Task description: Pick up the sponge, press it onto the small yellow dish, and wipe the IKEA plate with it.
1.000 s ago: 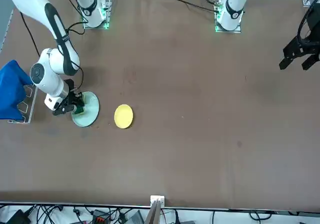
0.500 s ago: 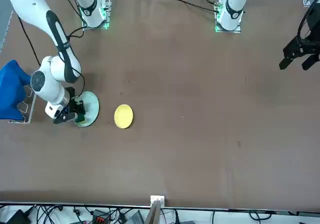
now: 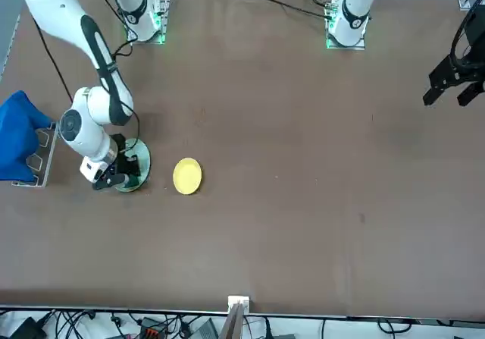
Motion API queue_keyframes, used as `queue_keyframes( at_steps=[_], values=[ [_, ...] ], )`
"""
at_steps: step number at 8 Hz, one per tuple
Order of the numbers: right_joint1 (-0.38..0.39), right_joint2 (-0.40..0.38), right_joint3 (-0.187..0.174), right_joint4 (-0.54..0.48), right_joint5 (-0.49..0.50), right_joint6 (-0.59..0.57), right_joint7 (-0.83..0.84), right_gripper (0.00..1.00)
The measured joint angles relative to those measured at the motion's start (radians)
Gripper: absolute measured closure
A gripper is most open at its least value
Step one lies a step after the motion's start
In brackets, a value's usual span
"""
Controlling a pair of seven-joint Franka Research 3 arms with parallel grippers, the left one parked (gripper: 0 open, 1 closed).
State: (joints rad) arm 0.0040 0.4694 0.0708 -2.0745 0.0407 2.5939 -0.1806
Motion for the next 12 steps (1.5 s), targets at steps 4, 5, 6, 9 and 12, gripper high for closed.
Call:
queue_keyframes(
  at_steps=[4,5,6,9,12],
  values=[
    [0.020,-0.113,0.001,0.017,0.002,-0.179,0.071,0.65],
    [0.038,-0.161,0.002,0.014,0.003,-0.227,0.112,0.65],
    [0.069,-0.210,0.003,-0.007,0.004,-0.248,0.173,0.65],
    [0.235,-0.334,0.009,-0.125,0.006,-0.252,0.440,0.65],
    [0.420,-0.359,0.013,-0.192,0.007,-0.193,0.647,0.65]
  ],
)
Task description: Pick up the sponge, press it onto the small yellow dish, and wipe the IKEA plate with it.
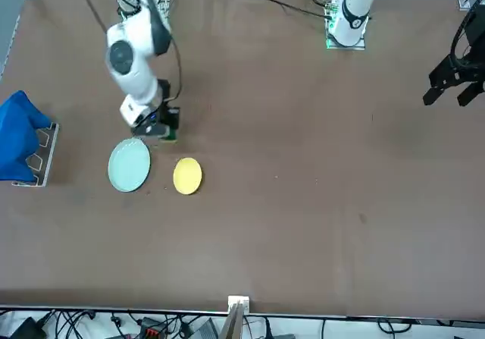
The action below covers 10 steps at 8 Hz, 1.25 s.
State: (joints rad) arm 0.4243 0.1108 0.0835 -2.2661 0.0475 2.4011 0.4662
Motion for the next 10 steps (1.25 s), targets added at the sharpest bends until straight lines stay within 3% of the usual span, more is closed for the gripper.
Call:
queue_keyframes(
  at_steps=[4,10],
  values=[
    [0.149,0.054,-0.001,-0.127,0.000,0.192,0.114,0.65],
    [0.188,0.139,-0.002,-0.220,0.000,0.365,0.122,0.64]
  ],
)
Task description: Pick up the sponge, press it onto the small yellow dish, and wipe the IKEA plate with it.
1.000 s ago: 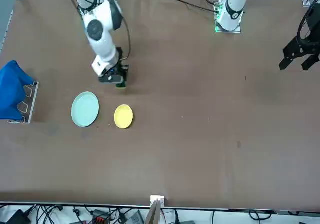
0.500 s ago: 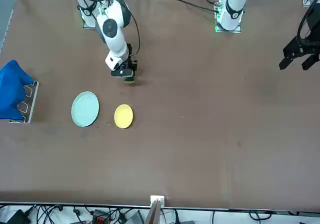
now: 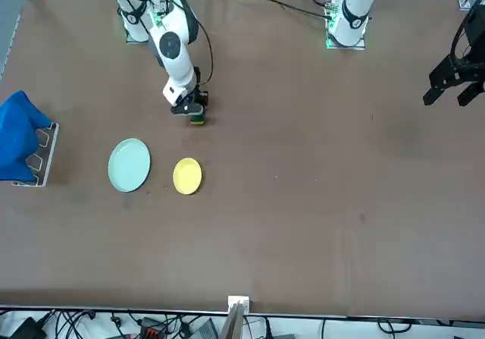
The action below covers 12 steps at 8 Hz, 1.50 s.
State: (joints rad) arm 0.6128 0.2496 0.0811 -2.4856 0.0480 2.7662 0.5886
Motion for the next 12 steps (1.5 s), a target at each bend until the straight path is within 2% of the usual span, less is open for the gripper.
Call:
queue_keyframes(
  at_steps=[1,3,6,12],
  values=[
    [0.003,0.001,-0.001,-0.001,0.000,0.002,0.003,0.63],
    [0.005,0.001,-0.003,-0.001,0.000,0.003,0.012,0.53],
    [0.006,0.001,-0.003,0.000,0.000,0.006,0.016,0.01],
    [0.005,-0.026,-0.011,0.019,0.000,0.013,0.019,0.00]
  ],
)
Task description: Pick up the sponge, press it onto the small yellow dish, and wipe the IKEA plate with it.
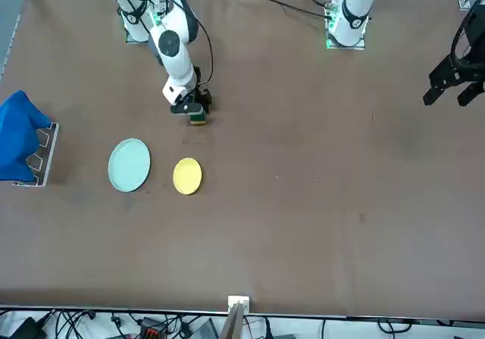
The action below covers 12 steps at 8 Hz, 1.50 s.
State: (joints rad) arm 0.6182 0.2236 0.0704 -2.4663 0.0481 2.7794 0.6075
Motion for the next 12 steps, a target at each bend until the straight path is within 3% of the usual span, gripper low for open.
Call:
queue_keyframes(
  at_steps=[3,6,8,12],
  values=[
    [-0.009,-0.068,-0.018,0.073,0.000,-0.130,0.000,0.00],
    [-0.107,-0.149,-0.026,0.285,0.000,-0.447,-0.002,0.00],
    [-0.189,-0.147,-0.029,0.500,0.000,-0.706,-0.012,0.00],
    [-0.350,-0.110,-0.032,0.720,-0.001,-0.888,-0.097,0.00]
  ],
)
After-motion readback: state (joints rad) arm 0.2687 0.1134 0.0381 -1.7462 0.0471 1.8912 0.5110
